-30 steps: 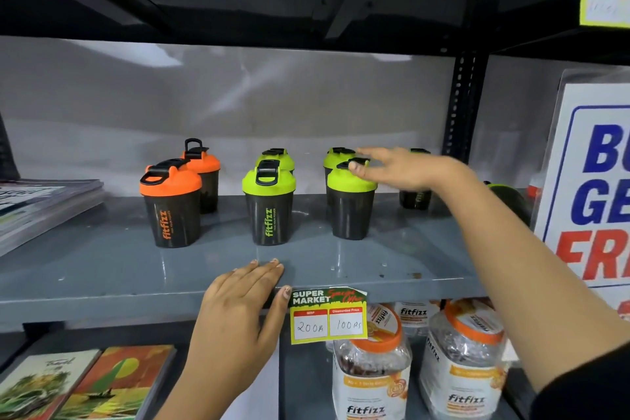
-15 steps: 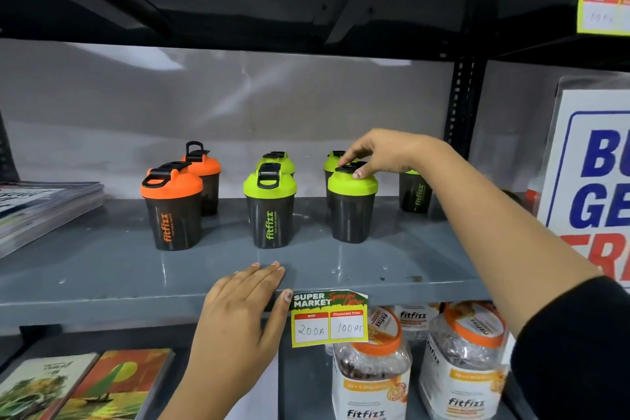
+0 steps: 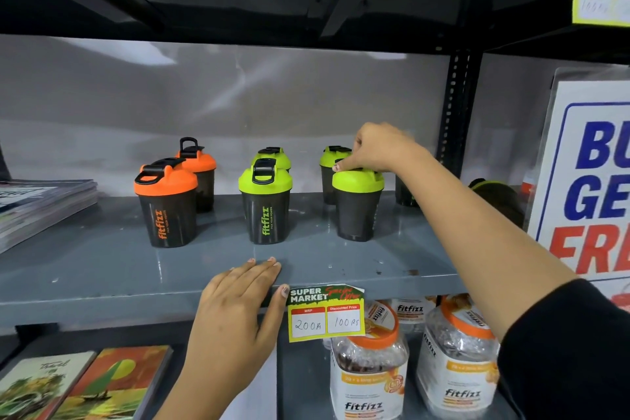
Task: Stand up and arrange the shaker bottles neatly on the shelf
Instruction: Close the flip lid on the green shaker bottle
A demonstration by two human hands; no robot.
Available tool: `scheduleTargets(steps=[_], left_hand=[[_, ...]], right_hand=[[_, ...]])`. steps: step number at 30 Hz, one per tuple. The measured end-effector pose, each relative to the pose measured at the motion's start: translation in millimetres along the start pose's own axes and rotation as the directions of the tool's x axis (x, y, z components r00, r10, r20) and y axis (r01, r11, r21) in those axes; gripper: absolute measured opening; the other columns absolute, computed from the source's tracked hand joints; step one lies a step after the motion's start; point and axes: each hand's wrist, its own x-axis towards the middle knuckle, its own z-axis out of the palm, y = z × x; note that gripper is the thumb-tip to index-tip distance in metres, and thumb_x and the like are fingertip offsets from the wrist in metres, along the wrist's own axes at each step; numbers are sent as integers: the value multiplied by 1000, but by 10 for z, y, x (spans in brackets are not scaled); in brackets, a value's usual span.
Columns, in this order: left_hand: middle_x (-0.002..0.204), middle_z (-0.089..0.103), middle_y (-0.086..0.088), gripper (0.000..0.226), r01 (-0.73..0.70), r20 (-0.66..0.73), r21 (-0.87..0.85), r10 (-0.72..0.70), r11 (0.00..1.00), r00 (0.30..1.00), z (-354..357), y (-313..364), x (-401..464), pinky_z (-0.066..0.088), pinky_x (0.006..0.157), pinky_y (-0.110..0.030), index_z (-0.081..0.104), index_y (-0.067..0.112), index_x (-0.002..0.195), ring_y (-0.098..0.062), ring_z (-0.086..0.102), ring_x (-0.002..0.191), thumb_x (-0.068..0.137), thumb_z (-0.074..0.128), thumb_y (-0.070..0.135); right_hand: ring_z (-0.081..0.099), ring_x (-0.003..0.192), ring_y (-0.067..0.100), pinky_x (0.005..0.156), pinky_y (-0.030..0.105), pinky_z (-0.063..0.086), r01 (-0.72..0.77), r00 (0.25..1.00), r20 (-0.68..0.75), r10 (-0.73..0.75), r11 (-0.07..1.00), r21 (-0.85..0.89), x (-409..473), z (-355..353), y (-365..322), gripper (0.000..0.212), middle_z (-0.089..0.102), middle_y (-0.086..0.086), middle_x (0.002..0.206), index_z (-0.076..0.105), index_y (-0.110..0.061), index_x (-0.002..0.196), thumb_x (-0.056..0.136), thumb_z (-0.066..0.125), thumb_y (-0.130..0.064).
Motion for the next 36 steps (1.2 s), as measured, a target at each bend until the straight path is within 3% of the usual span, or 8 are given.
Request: scheduleTargets(steps=[5, 9, 15, 18, 22, 25, 28, 36], left_hand=[[127, 61, 11, 49, 4, 1, -7, -4, 1000, 1000, 2, 4, -2, 33, 102, -32, 63, 25, 124, -12, 53, 122, 94, 36, 53], [126, 62, 11, 47, -4, -6, -8, 4, 1000, 1000, 0, -4, 5, 32, 102, -31, 64, 24, 123, -14, 54, 120, 94, 38, 51], [125, 63, 10, 48, -4, -14, -10, 4, 1000, 1000, 9, 0, 4, 35, 100, -35, 64, 23, 122, -15, 54, 120, 94, 36, 51], [125, 63, 9, 49, -4, -18, -9, 4, 1000, 1000, 9, 15, 7, 38, 100, -38, 64, 22, 122, -15, 54, 120, 94, 36, 51], [125, 63, 9, 51, -4, -14, -3, 4, 1000, 1000, 3, 14, 9, 38, 100, -38, 64, 22, 122, -15, 54, 120, 94, 34, 52], [125, 63, 9, 50, -13, -20, -4, 13, 1000, 1000, -2, 20, 8, 35, 100, -34, 64, 21, 122, -14, 54, 120, 94, 35, 51], [124, 63, 8, 49, -20, -26, -5, 20, 1000, 999, -6, 24, 10, 34, 100, -33, 65, 20, 121, -14, 54, 120, 94, 36, 50], [126, 63, 8, 47, -25, -28, -21, 25, 999, 999, -6, 14, 6, 35, 101, -34, 65, 20, 121, -14, 54, 120, 95, 38, 48]], right_hand=[[58, 98, 30, 72, 34, 45, -69, 997, 19, 70, 997, -25, -39, 88, -25, 61, 60, 6, 93, 53, -17, 76, 72, 62, -77], [50, 127, 29, 98, 35, 44, 3, 992, 120, -30, 976, 216, -95, -63, 73, 72, 52, 7, 139, 56, -30, 130, 74, 62, -75], [53, 114, 28, 73, 43, 61, -69, 952, 300, -61, 913, 403, -187, -34, 127, 59, 48, -2, 131, 58, -46, 130, 76, 80, -46], [57, 103, 28, 58, 33, 57, -106, 965, 263, -22, 881, 461, -215, 75, 71, 56, 51, 0, 129, 58, -40, 132, 79, 78, -41], [58, 105, 28, 63, 36, 58, -102, 980, 200, 22, 912, 398, -218, 149, -24, 63, 48, -1, 139, 53, -39, 137, 78, 75, -48], [58, 113, 31, 79, 46, 60, -104, 985, 161, 53, 938, 330, -216, 189, -97, 65, 51, 3, 139, 51, -33, 140, 81, 72, -50], [57, 118, 33, 92, 43, 52, -103, 990, 116, 82, 978, 183, -235, 184, -175, 63, 51, 9, 142, 49, -25, 141, 85, 65, -50], [53, 82, 33, 63, 34, 48, -175, 978, 115, 177, 984, -25, -246, 134, -333, 51, 58, 11, 127, 49, -16, 133, 89, 56, -41]])
